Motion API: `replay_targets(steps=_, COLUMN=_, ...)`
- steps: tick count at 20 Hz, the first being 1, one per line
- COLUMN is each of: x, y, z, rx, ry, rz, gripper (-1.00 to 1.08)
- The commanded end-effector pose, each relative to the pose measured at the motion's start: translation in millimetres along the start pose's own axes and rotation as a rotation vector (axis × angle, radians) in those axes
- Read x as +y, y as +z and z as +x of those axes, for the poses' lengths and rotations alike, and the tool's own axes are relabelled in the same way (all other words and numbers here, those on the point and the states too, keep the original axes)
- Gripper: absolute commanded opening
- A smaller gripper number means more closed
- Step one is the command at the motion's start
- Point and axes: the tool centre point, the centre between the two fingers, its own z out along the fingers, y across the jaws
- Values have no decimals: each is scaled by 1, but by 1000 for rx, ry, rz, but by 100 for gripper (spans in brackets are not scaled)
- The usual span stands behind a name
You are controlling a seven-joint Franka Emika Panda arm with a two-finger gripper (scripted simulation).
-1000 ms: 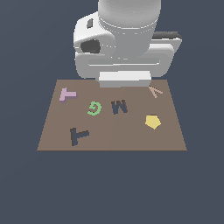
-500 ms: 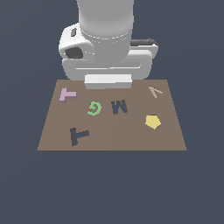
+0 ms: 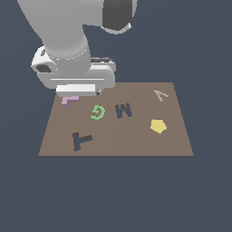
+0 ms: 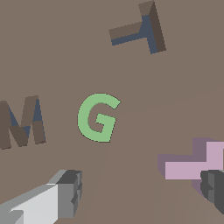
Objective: Insert a designated object into the corresponding slot on a board.
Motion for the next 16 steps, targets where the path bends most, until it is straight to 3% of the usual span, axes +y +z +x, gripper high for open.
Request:
replay_targets(steps=1, x=22, y=13, z=-6, rx=4, ry=1, rz=0, gripper=100)
replay_targets(steps=8, x=58, y=34, z=-14, rx=10, ry=5, rz=1, gripper=100)
replay_targets(steps=16, x=63, y=40, z=-15, rx=9, ry=7, rz=1, gripper=100)
